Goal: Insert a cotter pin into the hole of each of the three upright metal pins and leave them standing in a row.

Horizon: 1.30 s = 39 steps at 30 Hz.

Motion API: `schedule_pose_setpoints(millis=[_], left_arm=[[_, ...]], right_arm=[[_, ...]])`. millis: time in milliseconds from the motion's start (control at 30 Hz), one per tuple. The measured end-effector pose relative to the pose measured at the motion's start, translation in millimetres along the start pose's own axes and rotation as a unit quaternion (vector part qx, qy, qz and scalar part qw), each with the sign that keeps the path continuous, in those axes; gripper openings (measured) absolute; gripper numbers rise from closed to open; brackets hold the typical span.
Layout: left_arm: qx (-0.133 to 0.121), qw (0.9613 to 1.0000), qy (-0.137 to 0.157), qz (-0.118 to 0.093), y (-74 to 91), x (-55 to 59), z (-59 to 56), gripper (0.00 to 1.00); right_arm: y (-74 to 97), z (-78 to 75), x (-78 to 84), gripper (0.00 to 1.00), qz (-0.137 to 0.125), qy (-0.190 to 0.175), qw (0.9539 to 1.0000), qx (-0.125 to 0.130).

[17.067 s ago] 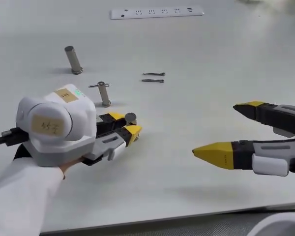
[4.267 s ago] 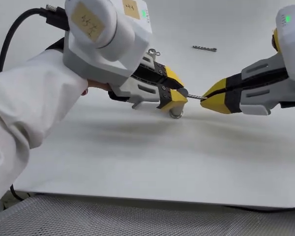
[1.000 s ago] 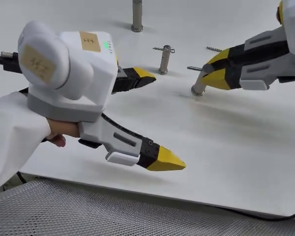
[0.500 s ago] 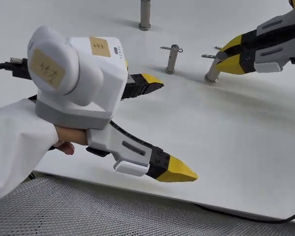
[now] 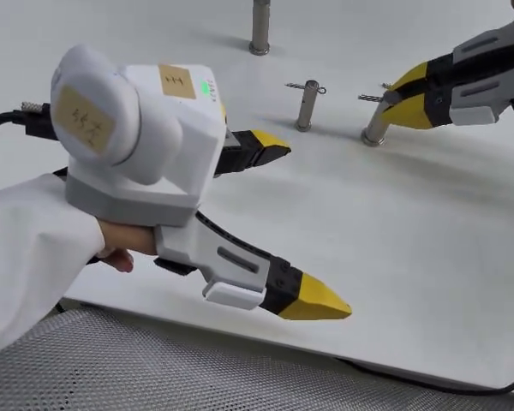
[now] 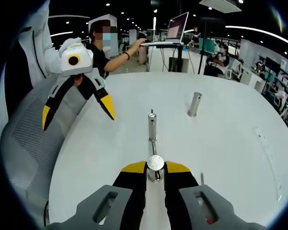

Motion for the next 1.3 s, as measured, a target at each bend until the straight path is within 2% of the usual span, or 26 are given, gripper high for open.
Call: schedule_pose_setpoints(millis=[100,200,267,333,367,433,533,600,733,933,1000,1067,1133,1200,1267,1300], left_arm=[[-0.001,1.0,0.001,0.001,-0.1,0.5,0.8,0.98],[-0.002,1.0,0.001,0.0,0.2,0.3,1.8,0.98],[-0.002,1.0,0.005,-0.001,-0.1,0.0,1.8,0.98],[-0.003,1.0,0.006,-0.002,0.5,0.0,2.4,0.98],[-0.003,1.0,0.006,-0.002,1.1,-0.4,2.9,0.98],[-0.005,0.9999,0.008,-0.005,1.9,-1.5,3.7,0.98],[-0.011,0.9998,0.012,-0.01,4.7,-3.4,6.7,0.98],[-0.016,0.9997,0.014,-0.014,7.2,-4.9,9.3,0.98],[-0.025,0.9985,0.022,-0.043,11.6,-15.2,12.7,0.99],[-0.049,0.997,0.022,-0.055,20.0,-22.0,20.7,0.99],[-0.057,0.9964,0.022,-0.058,22.1,-24.4,22.9,0.99],[-0.064,0.9956,0.023,-0.064,23.2,-26.6,25.1,0.99],[-0.072,0.9948,0.024,-0.068,24.6,-28.4,27.7,0.99],[-0.078,0.9942,0.025,-0.071,25.8,-29.6,29.3,0.99],[-0.084,0.9935,0.027,-0.071,27.5,-30.8,31.2,0.99],[-0.09,0.9929,0.03,-0.071,29.0,-31.2,32.8,0.99]], right_arm=[[0.3,-1.2,-0.2,0.08,-0.007,-0.015,0.9999,0.002],[-0.9,2.1,-2.7,0.08,-0.007,-0.005,1.0,-0.001],[-0.7,2.4,-3.0,0.09,-0.01,-0.016,0.9998,0.003],[-0.4,1.9,-4.1,0.14,-0.015,-0.013,0.9998,0.009],[0.1,-0.4,-5.0,0.19,-0.017,-0.011,0.9996,0.019],[2.3,-1.1,-5.4,0.29,-0.019,-0.018,0.9995,0.02],[6.6,3.4,-7.7,0.32,-0.022,-0.038,0.9987,0.028],[9.4,5.3,-9.6,0.35,-0.026,-0.038,0.9983,0.035],[20.6,12.4,-16.4,0.47,-0.051,-0.061,0.9949,0.062],[40.8,28.9,-25.2,0.63,-0.086,-0.094,0.9849,0.117],[49.0,37.7,-26.4,0.62,-0.095,-0.101,0.9823,0.126],[56.8,42.3,-27.1,0.61,-0.109,-0.111,0.9763,0.15],[63.8,48.3,-25.1,0.64,-0.116,-0.12,0.9718,0.166],[68.0,56.5,-23.6,0.71,-0.116,-0.124,0.97,0.174],[74.3,62.9,-20.3,0.73,-0.117,-0.13,0.9664,0.188],[78.3,65.8,-19.2,0.73,-0.123,-0.135,0.9632,0.197]])
Point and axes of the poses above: the centre of the closed fingertips' face, and the gripper's own axes: y roughly backward along the fingers, z roughly to its left, x roughly out of its underside, the point moved 4 cm from there along y, roughly backward along the fingers, and after that the axes turned 15 degrees about -z, right-handed, at the moved point
